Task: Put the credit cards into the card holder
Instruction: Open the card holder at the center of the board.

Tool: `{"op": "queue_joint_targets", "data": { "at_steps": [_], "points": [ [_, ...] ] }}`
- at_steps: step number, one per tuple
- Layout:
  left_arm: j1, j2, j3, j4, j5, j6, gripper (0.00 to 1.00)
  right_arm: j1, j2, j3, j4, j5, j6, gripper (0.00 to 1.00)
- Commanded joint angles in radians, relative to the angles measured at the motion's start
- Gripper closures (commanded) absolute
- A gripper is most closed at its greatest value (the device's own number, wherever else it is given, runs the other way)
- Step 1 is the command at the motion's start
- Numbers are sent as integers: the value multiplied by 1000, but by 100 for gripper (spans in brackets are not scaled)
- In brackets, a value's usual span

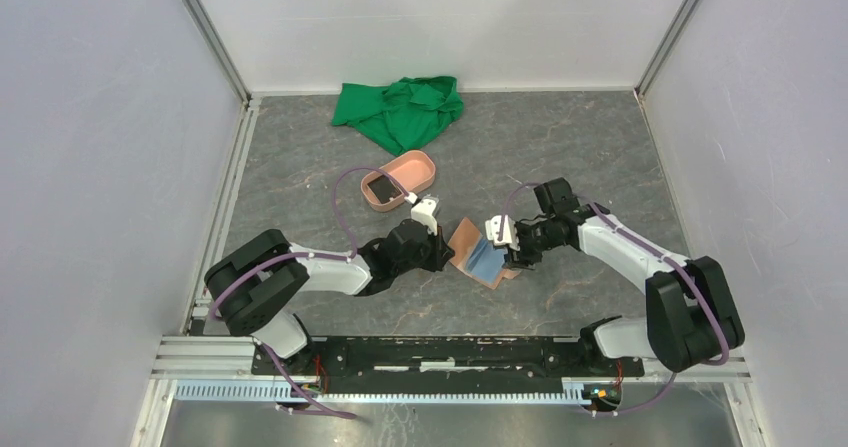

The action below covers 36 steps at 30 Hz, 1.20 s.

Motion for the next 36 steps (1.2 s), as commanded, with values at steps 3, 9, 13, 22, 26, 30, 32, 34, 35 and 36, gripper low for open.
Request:
{"op": "queue_joint_targets", "data": {
  "at_steps": [3, 9, 13, 22, 26, 30, 32, 34, 35, 36],
  "points": [
    [4, 14, -1, 17, 16, 46, 98, 83, 6, -60, 119, 48, 44, 39],
    [3, 30, -2, 31, 34, 44, 98, 134, 38, -63, 209, 141, 115, 33],
    [4, 37, -2, 39, 56, 52, 98, 154, 52, -67, 242, 185, 135, 34],
    [3, 62, 7, 33, 65, 69, 98, 164, 7, -62, 297, 154, 197, 34],
    [4, 78, 16, 33, 73, 72, 98, 165, 35, -53, 392, 226, 356, 35],
    [5, 85, 25, 29, 68, 71, 98, 164, 40, -16, 376, 226, 418, 35],
    [4, 85, 28, 21, 59, 70, 98, 153, 17, 16, 275, 132, 347, 34],
    [4, 85, 33, 14, 52, 71, 98, 151, -16, 22, 123, 51, 169, 33],
    [5, 85, 34, 10, 49, 73, 98, 148, -33, 13, 77, 37, 103, 33],
    [4, 86, 36, 9, 48, 74, 98, 149, -47, -5, 36, 40, 35, 32]
  ]
}}
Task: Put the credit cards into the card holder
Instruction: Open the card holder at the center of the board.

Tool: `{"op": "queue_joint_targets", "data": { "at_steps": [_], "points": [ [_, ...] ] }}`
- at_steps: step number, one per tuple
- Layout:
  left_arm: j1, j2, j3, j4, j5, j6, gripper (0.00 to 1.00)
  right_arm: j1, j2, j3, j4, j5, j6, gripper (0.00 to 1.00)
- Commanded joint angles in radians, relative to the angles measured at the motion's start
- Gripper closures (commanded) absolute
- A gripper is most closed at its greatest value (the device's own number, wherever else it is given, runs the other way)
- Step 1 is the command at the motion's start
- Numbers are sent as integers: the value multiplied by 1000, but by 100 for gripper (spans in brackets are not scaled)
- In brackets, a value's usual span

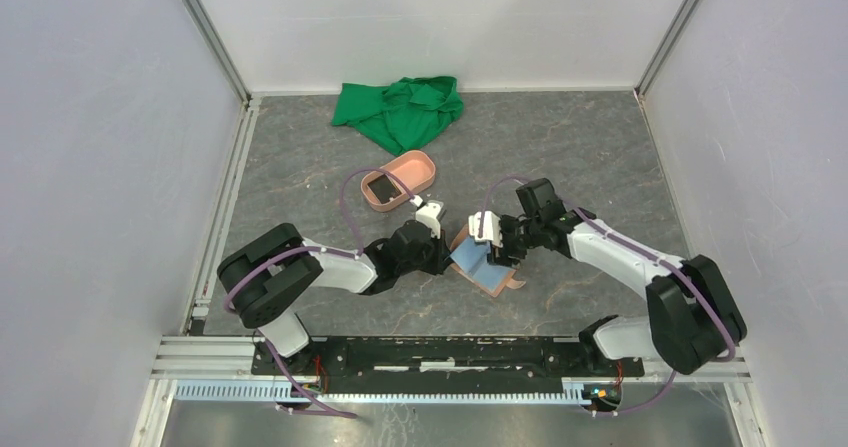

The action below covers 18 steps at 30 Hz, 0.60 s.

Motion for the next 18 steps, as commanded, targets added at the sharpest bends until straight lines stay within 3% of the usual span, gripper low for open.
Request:
{"op": "queue_joint_targets", "data": {
  "at_steps": [1, 14, 18],
  "points": [
    [1, 18, 32, -20, -7, 59, 98, -3, -77, -8, -220, -103, -281, 32],
    [3, 41, 70, -38, 14, 70, 98, 48, -26, -79, -74, 39, -159, 22],
    [3, 45, 73, -39, 19, 76, 98, 59, -13, -82, -28, 109, -120, 23]
  ]
}}
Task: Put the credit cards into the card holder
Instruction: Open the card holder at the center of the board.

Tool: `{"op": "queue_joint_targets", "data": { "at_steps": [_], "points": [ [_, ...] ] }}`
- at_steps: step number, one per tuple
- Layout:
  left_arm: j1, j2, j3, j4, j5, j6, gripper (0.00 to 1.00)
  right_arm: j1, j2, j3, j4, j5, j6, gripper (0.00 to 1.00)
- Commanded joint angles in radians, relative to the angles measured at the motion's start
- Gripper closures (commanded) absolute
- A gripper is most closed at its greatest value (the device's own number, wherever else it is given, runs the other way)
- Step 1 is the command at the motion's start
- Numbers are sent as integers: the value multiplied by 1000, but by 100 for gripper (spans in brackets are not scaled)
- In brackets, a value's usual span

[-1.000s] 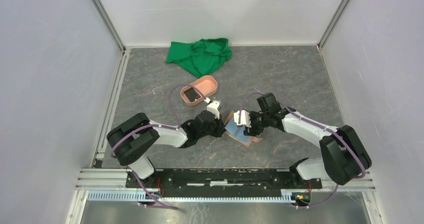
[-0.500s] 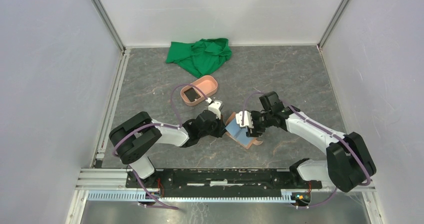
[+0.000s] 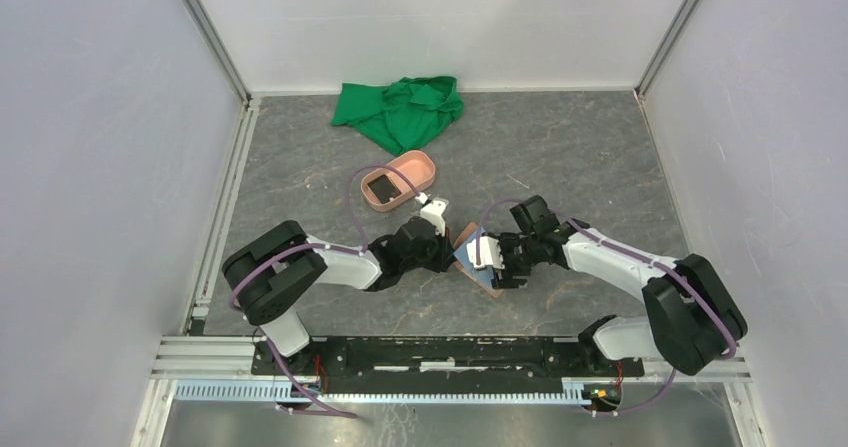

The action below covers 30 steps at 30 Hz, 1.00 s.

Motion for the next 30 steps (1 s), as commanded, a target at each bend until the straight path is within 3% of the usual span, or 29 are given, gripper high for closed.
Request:
{"op": "queue_joint_targets", "data": {
  "at_steps": [1, 19, 26, 30],
  "points": [
    [3, 20, 28, -11, 15, 56, 98, 12, 11, -3, 87, 88, 56, 23],
    [3, 48, 46, -24, 33, 96, 98, 12, -71, 3, 176, 88, 158, 39],
    [3, 57, 58, -34, 33, 109, 98, 13, -83, 20, 142, 33, 147, 38],
    [3, 60, 63, -51, 33, 123, 98, 13, -54, 40, 82, 5, 98, 33]
  ]
}}
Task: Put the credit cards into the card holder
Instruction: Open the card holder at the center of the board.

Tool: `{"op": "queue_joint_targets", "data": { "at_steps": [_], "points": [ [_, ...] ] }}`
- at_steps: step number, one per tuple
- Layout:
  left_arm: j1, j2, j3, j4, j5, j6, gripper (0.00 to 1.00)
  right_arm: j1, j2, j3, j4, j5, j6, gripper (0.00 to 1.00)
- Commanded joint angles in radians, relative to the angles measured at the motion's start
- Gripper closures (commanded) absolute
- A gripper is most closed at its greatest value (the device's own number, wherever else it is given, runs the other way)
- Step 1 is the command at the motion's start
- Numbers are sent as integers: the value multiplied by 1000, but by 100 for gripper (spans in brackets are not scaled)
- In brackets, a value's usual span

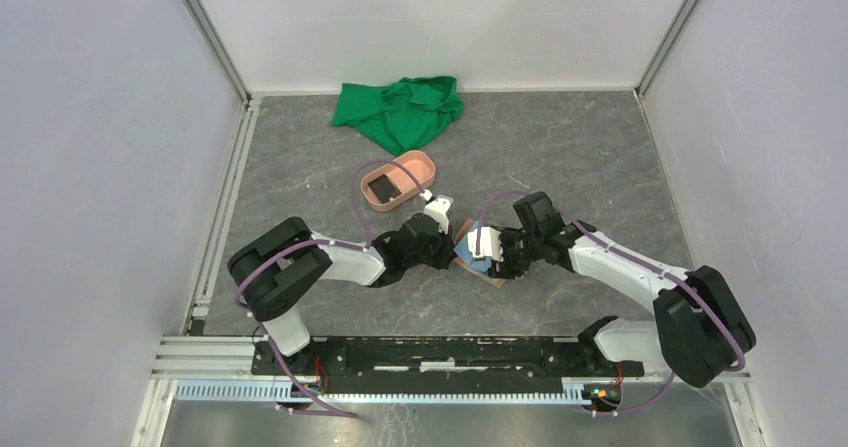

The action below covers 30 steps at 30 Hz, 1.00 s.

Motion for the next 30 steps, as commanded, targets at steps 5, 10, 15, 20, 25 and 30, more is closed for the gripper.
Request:
{"op": "queue_joint_targets", "data": {
  "at_steps": [5, 10, 15, 20, 25, 30],
  "points": [
    [-7, 26, 33, -47, 27, 84, 98, 1, 35, 49, -4, -42, -54, 28],
    [-7, 26, 49, -68, 27, 121, 98, 3, 43, 71, -55, -85, -86, 27],
    [-7, 27, 66, -96, 27, 153, 98, 2, 39, 70, -66, -94, -96, 20],
    [-7, 30, 71, -111, 27, 173, 98, 2, 45, 79, -70, -86, -90, 20],
    [-7, 37, 72, -113, 27, 185, 98, 2, 76, 103, -177, -166, -176, 19],
    [-7, 44, 88, -134, 50, 206, 98, 2, 67, 91, -143, -126, -142, 15]
  ]
}}
